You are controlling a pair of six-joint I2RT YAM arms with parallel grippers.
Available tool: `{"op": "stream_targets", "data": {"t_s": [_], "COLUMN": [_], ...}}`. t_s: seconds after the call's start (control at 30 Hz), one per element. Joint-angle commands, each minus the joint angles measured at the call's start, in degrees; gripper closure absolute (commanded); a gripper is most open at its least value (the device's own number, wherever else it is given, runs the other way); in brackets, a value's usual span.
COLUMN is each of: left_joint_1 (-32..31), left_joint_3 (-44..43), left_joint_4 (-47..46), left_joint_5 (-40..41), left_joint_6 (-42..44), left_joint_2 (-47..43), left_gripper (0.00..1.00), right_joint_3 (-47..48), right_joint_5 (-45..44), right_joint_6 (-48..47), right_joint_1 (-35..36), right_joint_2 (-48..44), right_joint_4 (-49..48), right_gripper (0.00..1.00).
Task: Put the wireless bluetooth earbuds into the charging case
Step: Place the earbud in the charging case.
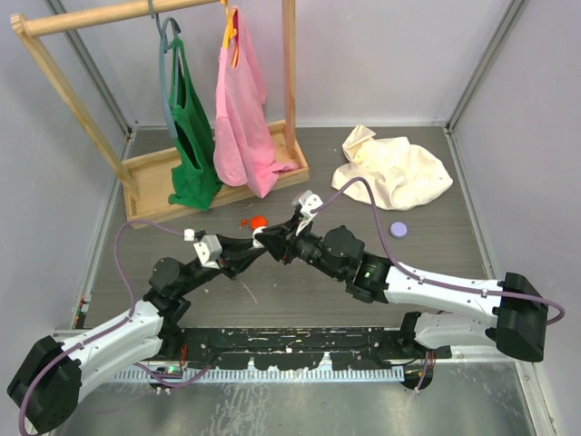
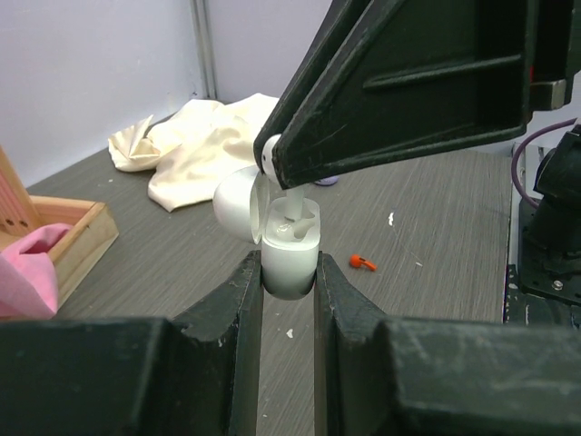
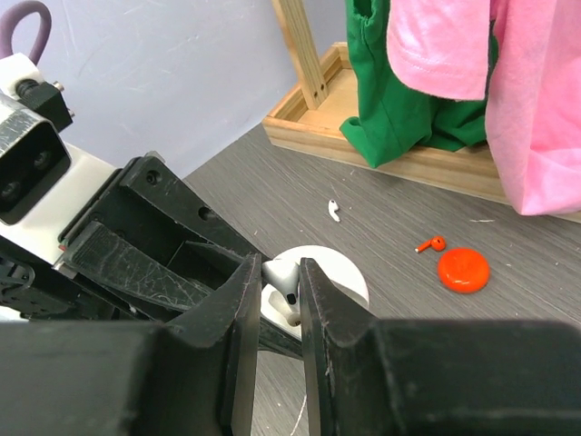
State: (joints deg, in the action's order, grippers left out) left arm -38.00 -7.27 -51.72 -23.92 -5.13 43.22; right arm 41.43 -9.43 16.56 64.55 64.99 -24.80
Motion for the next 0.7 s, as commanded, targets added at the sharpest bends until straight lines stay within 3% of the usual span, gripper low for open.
{"op": "stream_targets", "data": {"t_s": [0.0,0.5,0.67], "left_joint_1": [-0.22,-0.23,-0.19], "left_joint_3": [-1.63,-1.08,-1.05], "left_joint_4": [-5.27,-5.40,-5.40], "left_joint_5": [0.67,3.16,3.30], "left_joint_6": [-0.02,-0.35,-0.40], "left_joint_2": [-1.12,-1.47,-1.47], "left_gripper": [0.87,0.88,0.88], "right_joint_3": [0.40,2.92,4.12], "right_joint_5": [-1.05,-9.47,-11.64], "right_joint_6": [-0.47,-2.16,-2.83], "right_joint_1": [0.56,3.30,4.77], "right_joint_2": [0.55,1.74,3.51], "right_joint_4": [-3.87,1.60,2.32], "right_gripper": [0.78,0.77,0.67]}}
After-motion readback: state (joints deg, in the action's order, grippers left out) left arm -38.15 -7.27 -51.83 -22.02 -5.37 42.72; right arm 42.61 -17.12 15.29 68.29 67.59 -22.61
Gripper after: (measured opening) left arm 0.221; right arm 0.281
